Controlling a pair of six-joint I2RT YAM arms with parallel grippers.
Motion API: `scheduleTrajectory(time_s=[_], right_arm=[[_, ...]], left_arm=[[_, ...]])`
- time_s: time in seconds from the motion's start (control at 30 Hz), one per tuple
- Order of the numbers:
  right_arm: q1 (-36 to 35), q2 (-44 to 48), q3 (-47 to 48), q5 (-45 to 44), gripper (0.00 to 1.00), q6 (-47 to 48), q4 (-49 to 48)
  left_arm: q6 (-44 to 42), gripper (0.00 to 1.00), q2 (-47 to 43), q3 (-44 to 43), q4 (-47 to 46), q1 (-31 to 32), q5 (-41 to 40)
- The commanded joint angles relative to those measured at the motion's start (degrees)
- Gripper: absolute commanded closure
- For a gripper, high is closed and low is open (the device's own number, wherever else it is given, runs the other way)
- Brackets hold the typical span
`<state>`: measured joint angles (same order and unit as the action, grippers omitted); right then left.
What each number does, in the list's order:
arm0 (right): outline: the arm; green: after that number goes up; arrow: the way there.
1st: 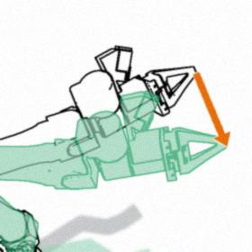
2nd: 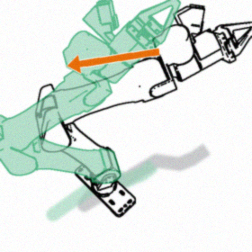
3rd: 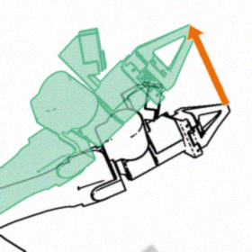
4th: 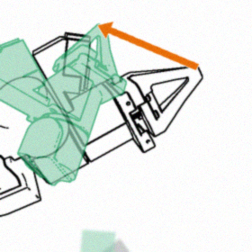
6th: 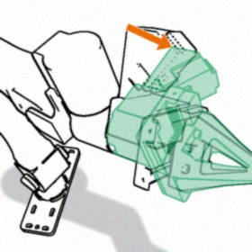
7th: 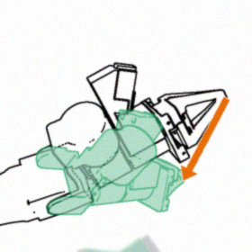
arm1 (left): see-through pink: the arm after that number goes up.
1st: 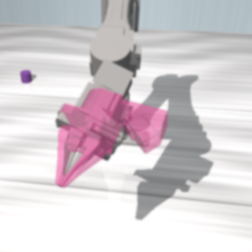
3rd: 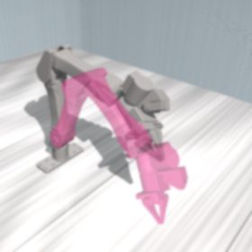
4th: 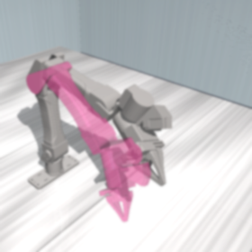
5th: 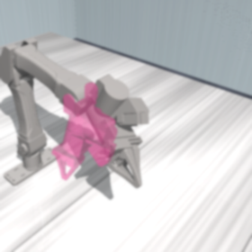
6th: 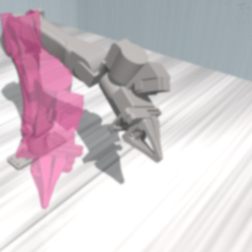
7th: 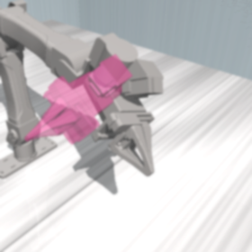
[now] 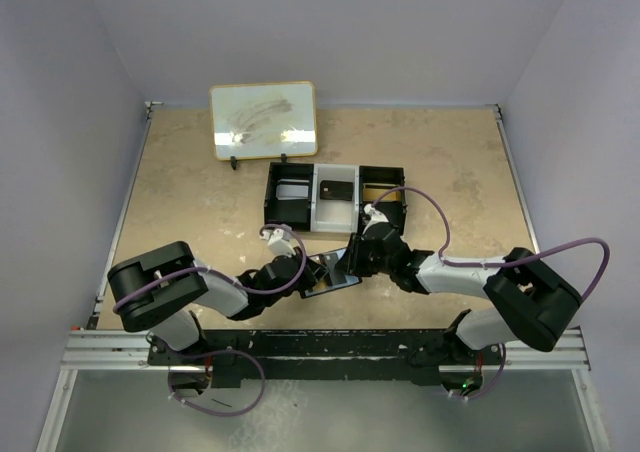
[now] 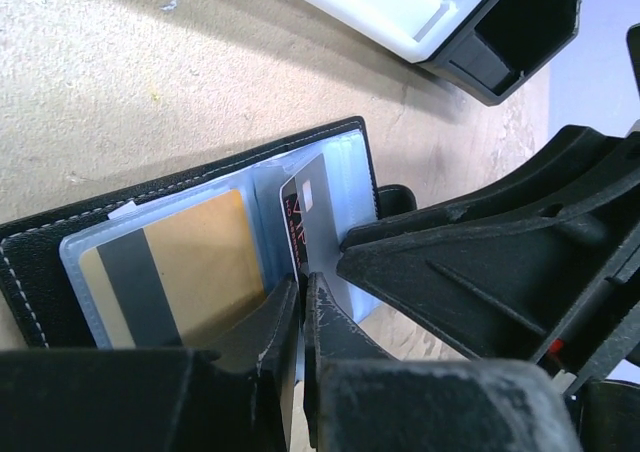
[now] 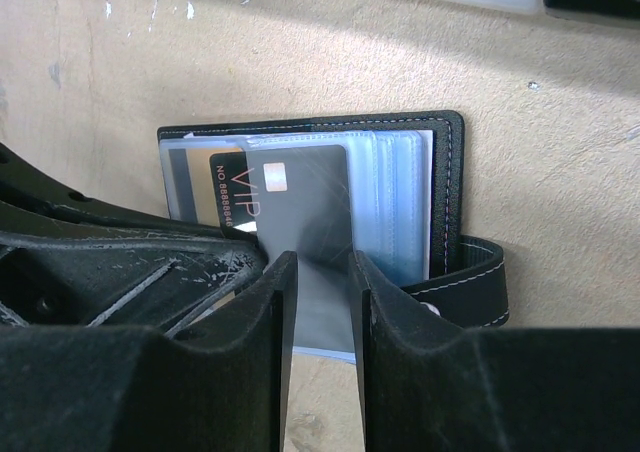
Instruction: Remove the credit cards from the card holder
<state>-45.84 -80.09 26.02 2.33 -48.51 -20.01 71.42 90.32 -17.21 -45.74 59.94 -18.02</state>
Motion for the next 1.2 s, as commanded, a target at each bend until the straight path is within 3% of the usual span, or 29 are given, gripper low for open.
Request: scheduleTrajectory(time_s=[0.0,0.57,0.87,1.17], right_arm=[[-0.23,-0.15,-1.24,-0.64,0.68,-0.05,6.38],[-0.22,-0.59,0.12,-0.97,0.67,0.27,7.08],[-0.3,-1.55,1.61,1.3,0.69,3.15,6.46],[-0.3,-2.87,0.72,1.41,0.72,3.46,4.95]], left_arm=[[0.85,1.0,-1.32,0.45,-4.32,-0.07,1.23],[1.85,1.0,-9.29,5.91,2.45,-0.04,-0.2],[1.8,0.81,-6.11,2.88,-0.42,0.0,0.84],[1.98,0.81,-1.74,0.72,-4.48,-0.04,2.52]])
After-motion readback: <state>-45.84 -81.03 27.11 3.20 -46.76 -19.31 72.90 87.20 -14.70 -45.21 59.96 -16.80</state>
